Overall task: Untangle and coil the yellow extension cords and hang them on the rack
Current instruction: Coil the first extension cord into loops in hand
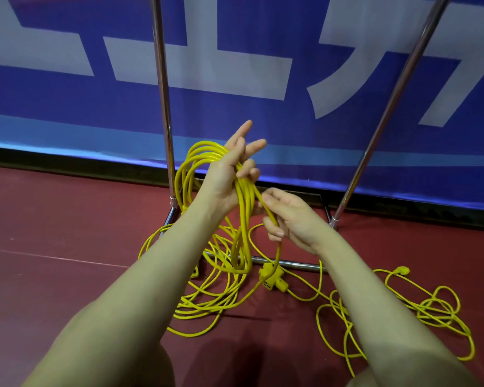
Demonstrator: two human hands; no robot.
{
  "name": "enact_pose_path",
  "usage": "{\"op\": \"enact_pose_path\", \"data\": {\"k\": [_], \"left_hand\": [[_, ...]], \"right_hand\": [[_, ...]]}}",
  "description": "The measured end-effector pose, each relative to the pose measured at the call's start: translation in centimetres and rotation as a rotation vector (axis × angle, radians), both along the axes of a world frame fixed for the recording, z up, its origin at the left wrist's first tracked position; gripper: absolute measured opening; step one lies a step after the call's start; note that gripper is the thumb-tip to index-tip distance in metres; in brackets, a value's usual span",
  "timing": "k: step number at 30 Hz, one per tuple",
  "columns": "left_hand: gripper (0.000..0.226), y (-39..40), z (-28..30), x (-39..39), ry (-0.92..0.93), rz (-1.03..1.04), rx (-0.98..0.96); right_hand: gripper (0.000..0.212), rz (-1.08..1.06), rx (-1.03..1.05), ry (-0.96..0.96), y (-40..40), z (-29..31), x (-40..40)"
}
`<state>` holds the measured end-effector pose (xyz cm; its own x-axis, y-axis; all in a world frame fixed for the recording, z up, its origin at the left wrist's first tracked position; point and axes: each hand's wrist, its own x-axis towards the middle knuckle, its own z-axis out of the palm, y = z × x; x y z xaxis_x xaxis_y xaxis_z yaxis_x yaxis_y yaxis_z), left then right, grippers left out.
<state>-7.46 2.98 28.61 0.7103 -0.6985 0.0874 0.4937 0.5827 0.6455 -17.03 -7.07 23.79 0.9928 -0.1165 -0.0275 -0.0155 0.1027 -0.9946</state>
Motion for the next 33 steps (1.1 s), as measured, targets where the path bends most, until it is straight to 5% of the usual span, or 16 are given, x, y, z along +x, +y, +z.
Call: {"op": "enact_pose_path", "data": {"k": [7, 13, 18, 24, 28, 33], "left_hand": [[0.024, 1.0, 0.0, 2.4, 0.068, 0.033, -0.035], [0.03, 1.5, -0.6, 1.8, -0.149, -0.136, 0.254], [0.059, 1.6, -1.6, 1.8, -0.363, -0.267, 0.478], [0.039, 1.3, -2.5, 0.4, -0.571, -0.483, 0.709], [0.027, 0.4, -3.8, -0.3, -0.552, -0.65, 0.717], [0.024, 0.0, -4.4, -0.9, -0.85, -0.75, 0.66]], "right_hand": [[0.033, 0.018, -0.183, 0.208, -1.9, -0.8, -1.6], [0.019, -0.221, -0.227, 0.273, -3.7, -2.2, -2.1], [0.027, -0.428, 0.104, 0.176, -4.1, -0.9, -1.6], [0.022, -0.422, 0.569, 0.087, -3.6, 3.2, -1.8], [0.035, -0.416, 0.703, 0.037, -2.9, 3.8, -1.6], [0.044, -0.483, 0.801, -0.014, -3.0, 4.0, -1.3]]}}
